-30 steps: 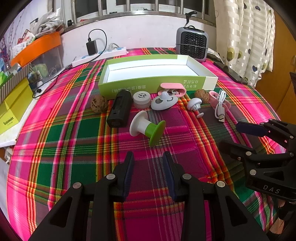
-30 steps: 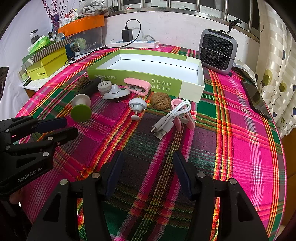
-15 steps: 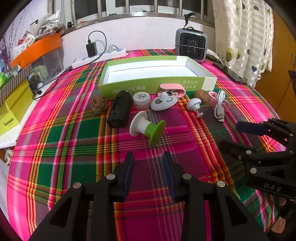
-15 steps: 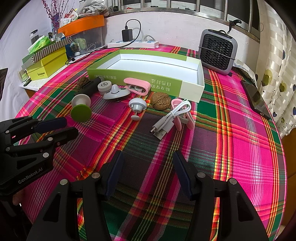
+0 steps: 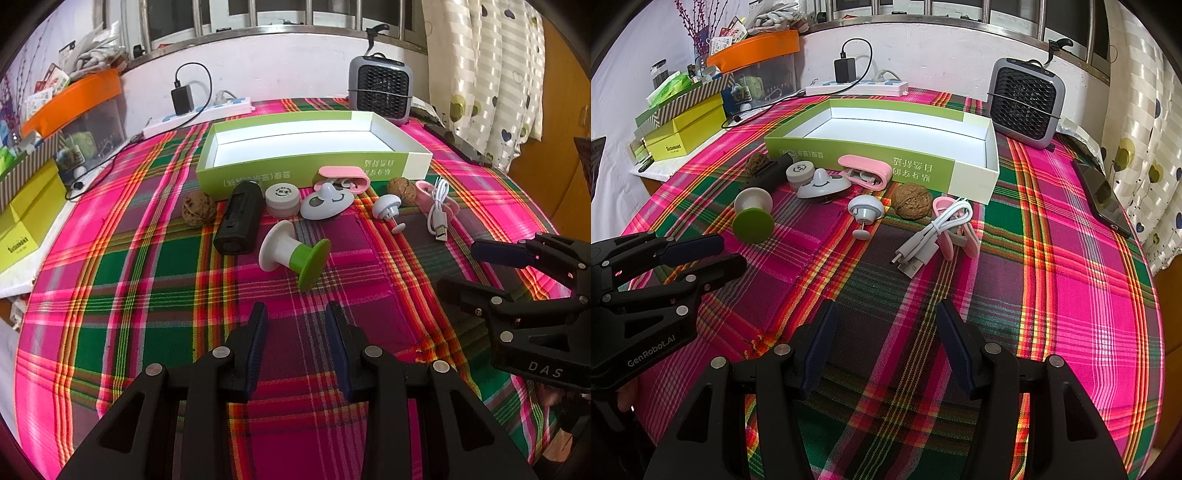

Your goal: Organize objects

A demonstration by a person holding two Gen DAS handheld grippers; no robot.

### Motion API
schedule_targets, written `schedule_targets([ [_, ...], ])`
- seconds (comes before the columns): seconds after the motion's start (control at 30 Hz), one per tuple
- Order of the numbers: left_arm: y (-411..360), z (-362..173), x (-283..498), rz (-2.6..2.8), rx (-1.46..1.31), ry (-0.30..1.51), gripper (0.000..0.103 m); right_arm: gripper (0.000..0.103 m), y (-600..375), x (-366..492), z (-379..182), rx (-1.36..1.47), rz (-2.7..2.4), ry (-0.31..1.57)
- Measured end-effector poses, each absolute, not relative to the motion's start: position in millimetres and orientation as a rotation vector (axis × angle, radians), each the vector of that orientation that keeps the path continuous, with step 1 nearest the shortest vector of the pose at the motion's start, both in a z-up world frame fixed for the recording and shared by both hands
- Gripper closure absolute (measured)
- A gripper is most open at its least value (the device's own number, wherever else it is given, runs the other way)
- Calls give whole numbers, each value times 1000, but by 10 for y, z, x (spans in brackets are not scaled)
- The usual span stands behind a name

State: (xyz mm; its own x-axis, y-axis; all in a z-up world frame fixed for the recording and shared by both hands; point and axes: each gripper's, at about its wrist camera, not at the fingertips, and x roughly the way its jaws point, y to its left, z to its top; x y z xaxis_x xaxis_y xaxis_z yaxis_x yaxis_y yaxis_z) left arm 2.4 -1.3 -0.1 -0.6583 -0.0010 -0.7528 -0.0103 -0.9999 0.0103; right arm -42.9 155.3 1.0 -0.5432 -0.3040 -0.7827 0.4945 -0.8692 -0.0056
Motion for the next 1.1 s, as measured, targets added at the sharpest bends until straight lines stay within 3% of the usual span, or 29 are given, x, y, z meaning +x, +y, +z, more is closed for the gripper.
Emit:
schedule_targets([
  [0.57, -120, 97, -63, 2804, -1242, -68, 72, 46, 1587, -555, 43, 1155, -2413, 240],
  [1.1, -172, 247, -207, 2764, -1151, -30, 72, 46, 1692, -880, 100, 1170, -2447, 72],
])
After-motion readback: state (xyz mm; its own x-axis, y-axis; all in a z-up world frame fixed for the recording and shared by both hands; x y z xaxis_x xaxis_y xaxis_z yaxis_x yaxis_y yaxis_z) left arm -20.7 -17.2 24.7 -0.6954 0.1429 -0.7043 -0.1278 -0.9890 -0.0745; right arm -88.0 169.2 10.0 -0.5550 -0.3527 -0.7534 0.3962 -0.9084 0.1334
